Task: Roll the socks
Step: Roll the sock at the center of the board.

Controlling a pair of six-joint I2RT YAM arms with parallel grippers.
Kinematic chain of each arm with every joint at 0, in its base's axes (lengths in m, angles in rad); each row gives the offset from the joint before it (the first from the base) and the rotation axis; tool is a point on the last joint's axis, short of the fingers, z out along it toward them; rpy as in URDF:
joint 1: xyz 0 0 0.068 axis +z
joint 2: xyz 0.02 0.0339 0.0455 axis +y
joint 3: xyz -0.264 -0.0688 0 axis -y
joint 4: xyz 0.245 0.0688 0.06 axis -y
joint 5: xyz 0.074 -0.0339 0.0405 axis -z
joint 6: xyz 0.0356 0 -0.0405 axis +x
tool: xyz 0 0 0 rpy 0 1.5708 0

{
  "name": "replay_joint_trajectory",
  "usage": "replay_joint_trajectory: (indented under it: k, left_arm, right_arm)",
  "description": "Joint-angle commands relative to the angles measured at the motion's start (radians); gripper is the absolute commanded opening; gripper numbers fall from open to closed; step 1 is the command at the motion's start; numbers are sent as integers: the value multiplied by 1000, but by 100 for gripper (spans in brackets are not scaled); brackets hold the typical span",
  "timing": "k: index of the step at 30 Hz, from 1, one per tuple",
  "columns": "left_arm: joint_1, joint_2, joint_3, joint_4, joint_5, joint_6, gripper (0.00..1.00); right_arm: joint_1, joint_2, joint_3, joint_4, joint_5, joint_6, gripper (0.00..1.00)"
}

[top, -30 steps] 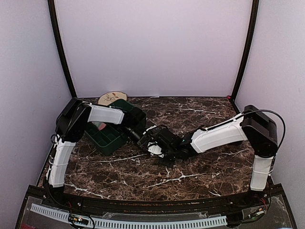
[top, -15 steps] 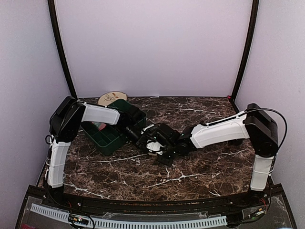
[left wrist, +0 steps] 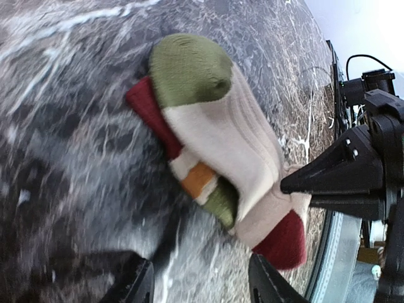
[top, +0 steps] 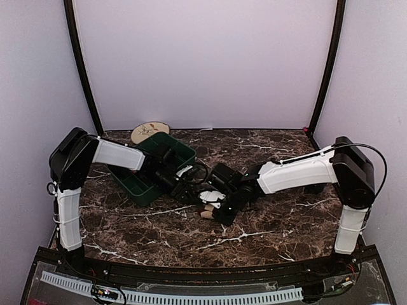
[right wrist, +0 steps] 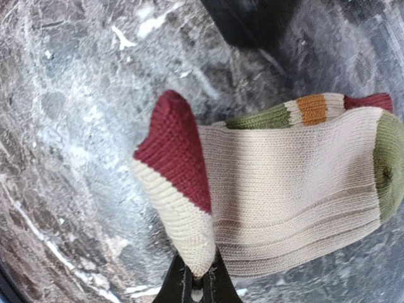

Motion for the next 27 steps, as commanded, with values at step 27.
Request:
replay_joint_trajectory:
  k: [27]
  left_arm:
    - [-270, -606, -619, 465, -472, 22, 50]
  right_arm:
    - [-119, 182, 113, -107, -725, 185, 0]
